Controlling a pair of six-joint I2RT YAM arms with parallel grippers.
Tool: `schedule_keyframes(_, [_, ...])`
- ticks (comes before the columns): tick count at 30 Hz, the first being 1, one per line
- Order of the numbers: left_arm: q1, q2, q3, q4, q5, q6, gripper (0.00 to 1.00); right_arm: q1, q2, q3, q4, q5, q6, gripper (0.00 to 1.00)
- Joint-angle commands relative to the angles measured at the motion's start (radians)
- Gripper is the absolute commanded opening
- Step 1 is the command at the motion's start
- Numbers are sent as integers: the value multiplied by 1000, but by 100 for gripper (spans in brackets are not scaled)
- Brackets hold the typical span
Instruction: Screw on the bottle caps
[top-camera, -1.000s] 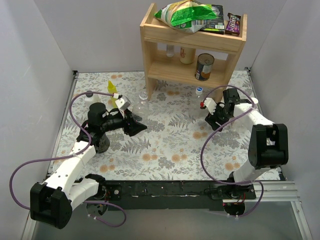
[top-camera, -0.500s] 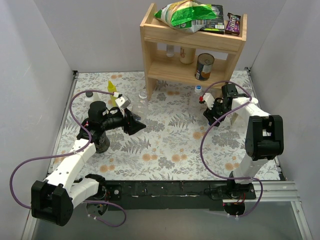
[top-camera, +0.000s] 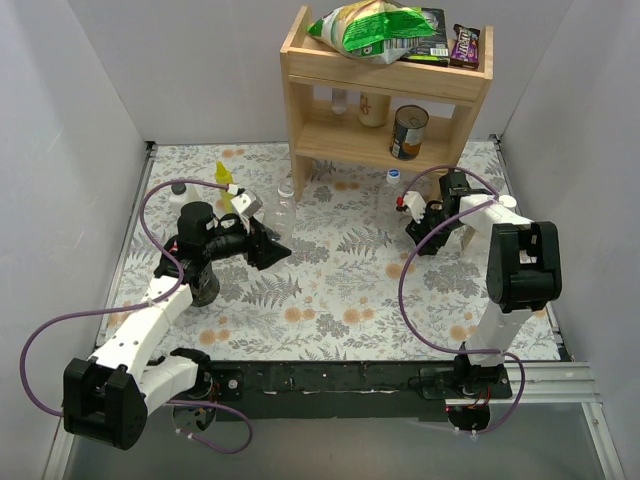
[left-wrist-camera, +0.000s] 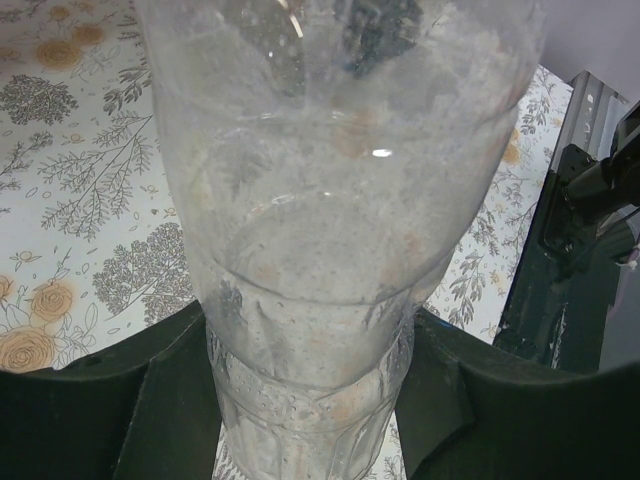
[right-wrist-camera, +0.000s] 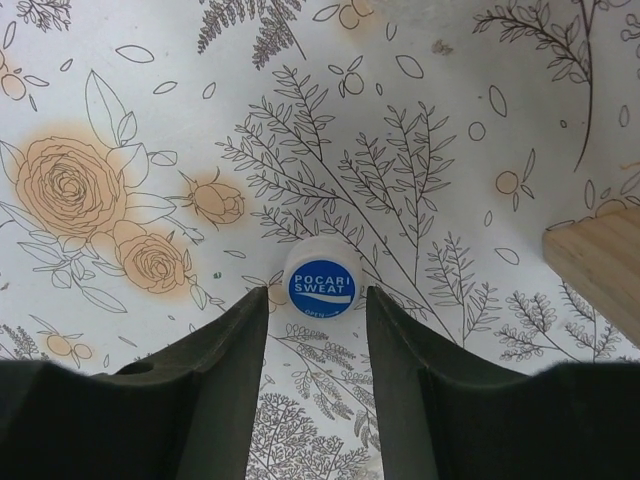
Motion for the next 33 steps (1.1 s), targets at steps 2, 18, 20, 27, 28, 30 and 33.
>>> schedule_keyframes(2, [9,4,47,-10,-8,19,0,-2,43,27,31,-22,5,48])
schedule_keyframes(18, [6,-2,-7,-22,75,90,0,-6,-262,-83,-140,-112,0,28])
schedule_keyframes(20, [-8,-2,-32,-42,103,130,0,1,-334,-79,-198,-192,9,27])
schedule_keyframes(27, [-62,44,-36,-151,141,413,0,217,-599,33,-240,-345,147,29])
schedule_keyframes(28, [-65,56,-35,-157,141,442,0,249,-604,79,-222,-374,164,29])
schedule_keyframes(30, [-79,62,-27,-180,144,527,0,349,-595,137,-196,-379,219,29])
schedule_keyframes(33, [-108,65,-6,-247,135,653,0,459,-540,269,-180,-372,232,29])
